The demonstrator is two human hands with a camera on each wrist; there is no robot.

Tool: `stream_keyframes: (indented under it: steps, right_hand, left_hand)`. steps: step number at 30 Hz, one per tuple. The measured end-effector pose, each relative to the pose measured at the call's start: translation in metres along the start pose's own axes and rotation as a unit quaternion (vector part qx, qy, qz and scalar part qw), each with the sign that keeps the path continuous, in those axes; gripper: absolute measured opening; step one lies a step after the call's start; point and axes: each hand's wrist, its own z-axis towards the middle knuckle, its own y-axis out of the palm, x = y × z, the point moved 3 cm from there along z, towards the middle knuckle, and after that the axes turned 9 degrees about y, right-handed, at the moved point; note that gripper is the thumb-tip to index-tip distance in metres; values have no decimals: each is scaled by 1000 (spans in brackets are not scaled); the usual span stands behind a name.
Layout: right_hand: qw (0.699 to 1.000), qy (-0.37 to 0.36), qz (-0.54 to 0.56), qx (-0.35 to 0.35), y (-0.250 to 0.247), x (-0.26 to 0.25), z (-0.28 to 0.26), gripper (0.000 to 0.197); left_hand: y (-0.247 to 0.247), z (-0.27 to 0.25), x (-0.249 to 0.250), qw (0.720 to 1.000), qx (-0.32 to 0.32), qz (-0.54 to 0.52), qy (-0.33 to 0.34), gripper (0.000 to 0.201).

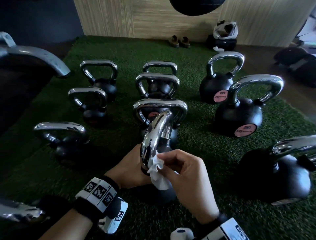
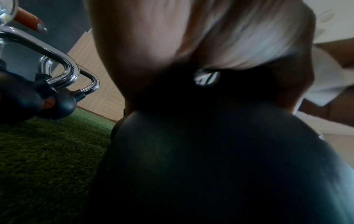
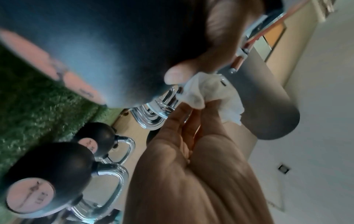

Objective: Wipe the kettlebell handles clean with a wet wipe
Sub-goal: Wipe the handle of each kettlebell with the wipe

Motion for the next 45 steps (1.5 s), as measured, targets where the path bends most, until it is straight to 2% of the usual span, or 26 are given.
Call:
stream_keyframes:
  steps: [1, 5, 6, 9, 11, 14, 17, 21, 23, 25, 26, 28, 30, 32, 35, 38, 41, 45]
  right_hand:
    - [1000, -2, -19, -21, -2, -1, 2, 25]
    - [996, 9, -3, -85, -13, -9, 23, 36]
    - [995, 12, -22, -98, -13, -10, 30, 32]
    - [974, 7, -141, -175, -1, -6, 44, 16]
    - [962, 4, -171, -214, 6, -3, 45, 12]
    - [964, 23, -110, -241, 4, -4, 40, 12]
    - [965, 54, -22, -256, 3, -3, 31, 19]
    - [964, 50, -15, -262, 6, -4, 27, 18]
    - [966, 60, 16, -253, 8, -3, 25, 15]
    - [963, 102, 91, -232, 10, 1, 20, 9]
    - [952, 132, 149, -233, 12, 2, 16, 10]
    - [914, 194, 270, -232, 14, 8, 11, 33]
    - [876, 233, 369, -203, 15, 10, 14, 28]
    - [848, 249, 436, -171, 15, 12, 18, 23]
    - [820, 251, 481, -181, 18, 12, 13, 37]
    - [828, 225, 471, -202, 22, 0, 1, 28]
    - [837, 217, 488, -117, 19, 2, 9, 17]
    - [874, 191, 446, -19, 16, 10, 20, 25]
  left_hand:
    - [0, -3, -1, 1000, -1, -11, -1, 27]
    - [1, -10, -6, 999, 17, -34, 4, 48]
    - [2, -11, -7, 999, 17, -30, 7, 54]
    - [3, -16, -9, 1000, 8, -9, 13, 53]
    - [1, -19, -8, 1000, 1, 3, 18, 56]
    - [0, -17, -1, 1000, -6, -8, 24, 44]
    - [-1, -18, 0, 1000, -5, -10, 20, 42]
    - [2, -25, -11, 999, -27, 19, 7, 48]
    - [2, -28, -14, 999, -18, 26, -10, 65]
    - [3, -31, -10, 1000, -6, 8, -7, 77]
    - [4, -33, -9, 1000, 0, -10, -9, 83]
    - [4, -38, -9, 999, 10, -27, -22, 83]
    - [3, -38, -10, 1000, 12, 1, -19, 79]
    - [3, -36, -8, 1000, 9, 14, -7, 73]
    - [3, -37, -10, 1000, 12, 3, -17, 80]
    - [4, -41, -8, 1000, 23, -14, -15, 91]
    - [5, -42, -2, 1000, 23, 5, 0, 77]
    - [4, -39, 3, 1000, 16, 10, 13, 73]
